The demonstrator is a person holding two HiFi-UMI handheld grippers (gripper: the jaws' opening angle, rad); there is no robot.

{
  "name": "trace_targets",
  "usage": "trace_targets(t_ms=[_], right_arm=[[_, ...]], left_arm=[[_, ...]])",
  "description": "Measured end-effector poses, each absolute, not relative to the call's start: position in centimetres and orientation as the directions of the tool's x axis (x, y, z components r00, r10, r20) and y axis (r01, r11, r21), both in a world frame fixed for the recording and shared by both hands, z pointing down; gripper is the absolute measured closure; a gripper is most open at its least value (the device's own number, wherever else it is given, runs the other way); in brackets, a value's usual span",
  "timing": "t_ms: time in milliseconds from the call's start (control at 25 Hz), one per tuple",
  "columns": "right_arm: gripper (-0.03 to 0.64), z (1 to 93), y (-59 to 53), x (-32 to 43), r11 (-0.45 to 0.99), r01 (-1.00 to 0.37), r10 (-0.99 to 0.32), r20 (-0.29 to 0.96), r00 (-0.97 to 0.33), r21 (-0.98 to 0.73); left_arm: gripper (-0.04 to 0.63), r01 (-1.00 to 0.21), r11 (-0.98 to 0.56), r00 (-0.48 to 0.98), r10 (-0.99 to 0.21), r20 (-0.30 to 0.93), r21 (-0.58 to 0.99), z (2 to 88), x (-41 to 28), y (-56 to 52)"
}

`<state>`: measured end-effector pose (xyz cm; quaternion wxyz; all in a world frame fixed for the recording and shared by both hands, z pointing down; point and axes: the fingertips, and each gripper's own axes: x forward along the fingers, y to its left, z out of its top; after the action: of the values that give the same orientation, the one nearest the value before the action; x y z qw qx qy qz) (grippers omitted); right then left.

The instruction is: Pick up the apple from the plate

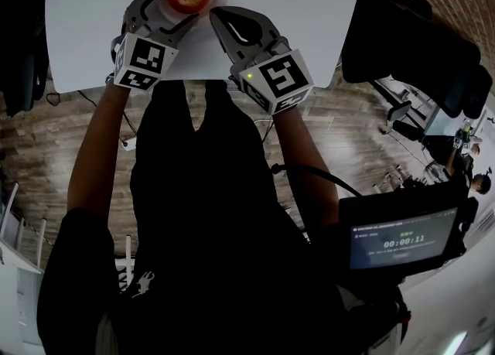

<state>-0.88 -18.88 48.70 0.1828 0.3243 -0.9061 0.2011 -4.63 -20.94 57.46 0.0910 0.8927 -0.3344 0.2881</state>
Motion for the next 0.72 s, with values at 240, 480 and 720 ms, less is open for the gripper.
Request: trace_targets(t_ms=[240, 480, 720], right_arm=[[0.614, 49.08, -18.44, -0.42, 0.701, -0.668, -0.499, 0.498, -0.709, -0.249], [0.612, 49.11, -18.45, -0.18, 0.697, -0.672, -0.510, 0.486, -0.709, -0.249], [0.613, 48.84, -18.68, -0.36, 0.695, -0.674, -0.523, 0.469, -0.712, -0.248]], left_arm=[[0.215, -0.639, -0.769, 0.612, -0.537, 0.580, -0.038, 57.59, -4.18, -20.97], [0.215, -0.640, -0.768, 0.615, -0.540, 0.574, -0.037, 57.73, -3.93, -21.23], [0.215, -0.636, -0.771, 0.617, -0.539, 0.574, -0.041, 57.90, -3.92, -21.50]])
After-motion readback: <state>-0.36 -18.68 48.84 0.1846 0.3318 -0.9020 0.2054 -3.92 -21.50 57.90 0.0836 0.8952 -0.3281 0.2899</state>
